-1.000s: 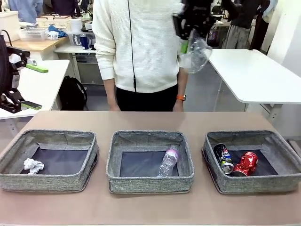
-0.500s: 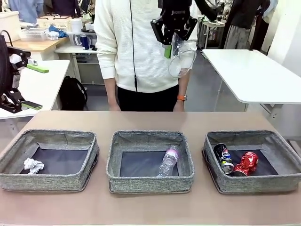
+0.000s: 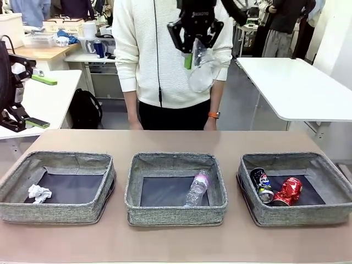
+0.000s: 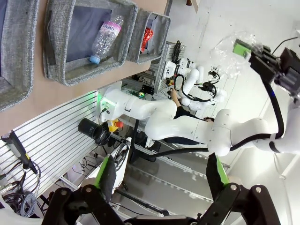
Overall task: Sort the waste into the appropriate baskets.
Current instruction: Pick up the waste item pointed out by the person.
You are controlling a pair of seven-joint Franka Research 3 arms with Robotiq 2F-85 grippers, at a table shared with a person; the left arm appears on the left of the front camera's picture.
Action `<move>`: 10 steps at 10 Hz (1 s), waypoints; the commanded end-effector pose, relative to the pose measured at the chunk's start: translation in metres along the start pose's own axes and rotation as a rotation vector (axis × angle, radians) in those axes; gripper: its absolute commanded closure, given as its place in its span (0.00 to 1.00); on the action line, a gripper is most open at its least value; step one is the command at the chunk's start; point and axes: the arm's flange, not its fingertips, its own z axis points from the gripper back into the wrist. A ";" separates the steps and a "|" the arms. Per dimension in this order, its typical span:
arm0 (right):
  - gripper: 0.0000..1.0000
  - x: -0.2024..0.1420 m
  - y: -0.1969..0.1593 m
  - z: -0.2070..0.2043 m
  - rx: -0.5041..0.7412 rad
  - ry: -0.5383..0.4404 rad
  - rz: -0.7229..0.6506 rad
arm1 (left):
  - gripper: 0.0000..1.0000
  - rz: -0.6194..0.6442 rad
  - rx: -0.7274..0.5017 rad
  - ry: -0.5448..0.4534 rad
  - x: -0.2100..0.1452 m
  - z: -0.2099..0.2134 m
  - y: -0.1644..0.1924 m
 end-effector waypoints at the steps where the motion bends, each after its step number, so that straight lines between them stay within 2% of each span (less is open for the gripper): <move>1: 0.75 0.007 0.031 0.018 0.049 -0.026 -0.199 | 0.00 -0.023 -0.010 0.008 -0.002 0.002 0.001; 3: 0.75 -0.002 0.033 0.023 0.083 0.051 -0.335 | 0.00 -0.023 -0.010 0.008 -0.002 0.002 0.001; 5: 0.75 -0.003 0.028 0.026 0.069 0.086 -0.422 | 0.00 -0.023 -0.010 0.008 -0.002 0.002 0.001; 8: 0.75 -0.002 0.027 0.030 0.043 0.100 -0.429 | 0.00 -0.023 -0.010 0.008 -0.002 0.002 0.001; 10: 0.75 -0.010 0.020 0.017 0.042 0.076 -0.404 | 0.00 -0.023 -0.010 0.008 -0.002 0.002 0.001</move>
